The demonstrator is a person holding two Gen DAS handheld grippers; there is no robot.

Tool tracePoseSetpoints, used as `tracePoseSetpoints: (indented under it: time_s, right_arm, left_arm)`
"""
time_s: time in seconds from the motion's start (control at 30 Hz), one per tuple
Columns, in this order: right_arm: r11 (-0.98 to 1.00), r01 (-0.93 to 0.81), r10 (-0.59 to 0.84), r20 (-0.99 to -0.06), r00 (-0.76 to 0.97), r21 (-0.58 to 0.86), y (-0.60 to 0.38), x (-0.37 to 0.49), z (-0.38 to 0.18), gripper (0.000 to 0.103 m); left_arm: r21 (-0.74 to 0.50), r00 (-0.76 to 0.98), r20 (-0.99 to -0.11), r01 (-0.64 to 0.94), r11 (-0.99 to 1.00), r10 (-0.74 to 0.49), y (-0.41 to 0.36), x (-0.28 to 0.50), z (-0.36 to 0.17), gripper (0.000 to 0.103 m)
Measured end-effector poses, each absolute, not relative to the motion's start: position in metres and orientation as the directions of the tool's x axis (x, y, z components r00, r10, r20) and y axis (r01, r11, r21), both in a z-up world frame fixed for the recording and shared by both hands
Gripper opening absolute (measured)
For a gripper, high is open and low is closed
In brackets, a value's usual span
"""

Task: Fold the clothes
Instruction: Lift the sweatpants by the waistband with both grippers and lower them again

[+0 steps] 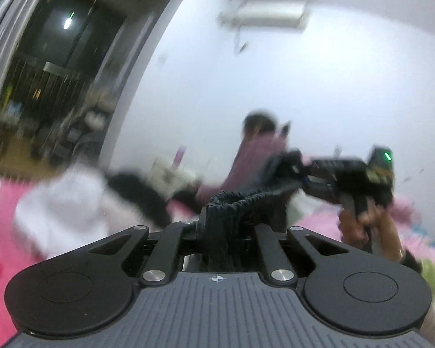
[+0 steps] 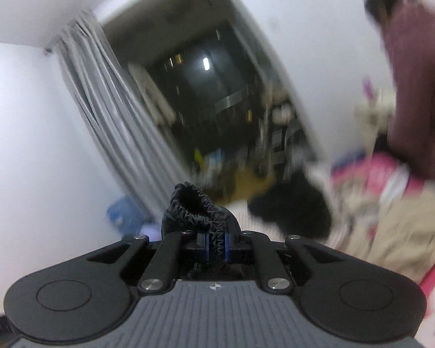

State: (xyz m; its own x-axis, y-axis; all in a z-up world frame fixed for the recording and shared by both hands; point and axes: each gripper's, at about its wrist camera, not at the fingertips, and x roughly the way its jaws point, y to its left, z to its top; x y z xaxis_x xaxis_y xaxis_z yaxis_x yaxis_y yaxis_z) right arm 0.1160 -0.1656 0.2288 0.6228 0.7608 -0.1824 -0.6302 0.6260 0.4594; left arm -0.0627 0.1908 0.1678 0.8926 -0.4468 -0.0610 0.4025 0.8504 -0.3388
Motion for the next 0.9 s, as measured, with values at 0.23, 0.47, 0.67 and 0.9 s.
tracePoseSetpoints:
  time_s: [0.23,0.47,0.67,0.9]
  right_arm:
    - [0.696,-0.657,0.675,0.050,0.736,0.291,-0.217,0.023,0.329,0.011]
    - [0.715,-0.660,0.636,0.178,0.751,0.230,-0.238,-0.045,0.355,0.011]
    - [0.733,-0.655,0.624,0.201,0.755,0.187,-0.250,-0.093,0.356,0.011]
    - [0.752,-0.639,0.629,0.114,0.769,0.164,-0.246,-0.129,0.325,0.011]
  left_arm:
    - [-0.177,0.870,0.170,0.490,0.854,-0.464,0.160,-0.094,0.268,0.007]
    - [-0.060,0.847,0.254,0.496,0.866,-0.467,0.143,-0.141,0.308,0.007]
    - [-0.060,0.837,0.250,0.515,0.855,-0.487,0.143,-0.170,0.311,0.007]
    - [-0.115,0.862,0.122,0.504,0.856,-0.491,0.151,-0.177,0.294,0.007]
